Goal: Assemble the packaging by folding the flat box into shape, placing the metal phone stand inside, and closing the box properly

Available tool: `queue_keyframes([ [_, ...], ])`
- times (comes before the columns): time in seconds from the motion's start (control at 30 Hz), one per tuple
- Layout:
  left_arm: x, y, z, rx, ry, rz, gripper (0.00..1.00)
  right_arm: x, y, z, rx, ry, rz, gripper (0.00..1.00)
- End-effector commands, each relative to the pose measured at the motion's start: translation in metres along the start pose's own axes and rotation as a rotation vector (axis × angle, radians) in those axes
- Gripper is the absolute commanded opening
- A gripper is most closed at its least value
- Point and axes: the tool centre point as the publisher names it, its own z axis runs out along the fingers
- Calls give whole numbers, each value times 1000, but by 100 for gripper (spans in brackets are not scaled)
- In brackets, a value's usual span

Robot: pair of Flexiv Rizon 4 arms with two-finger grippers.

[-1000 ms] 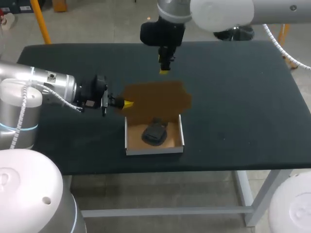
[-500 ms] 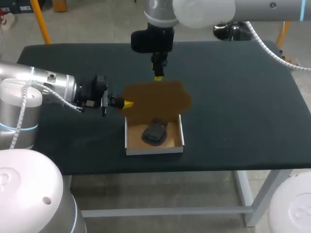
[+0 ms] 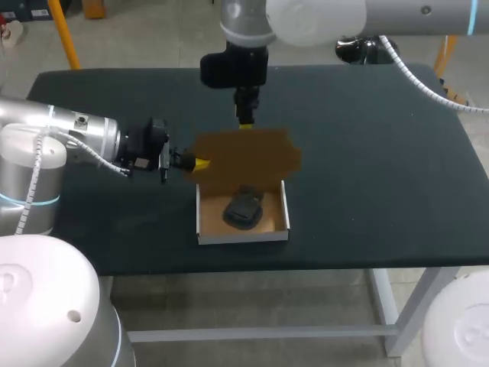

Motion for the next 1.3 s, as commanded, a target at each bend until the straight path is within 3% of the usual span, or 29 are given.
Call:
queue_keyframes([
  [0.03,1,1,1,0,0,1,0,8,0,2,1,-8,-2,48],
  [0.83,1,1,1,0,0,1,0,24,2,21,2,7,6,51],
  [1.1,1,1,1,0,0,1,0,24,4,27,3,16,5,63],
  [1.3,1,1,1,0,0,1,0,23,5,29,7,19,3,65],
])
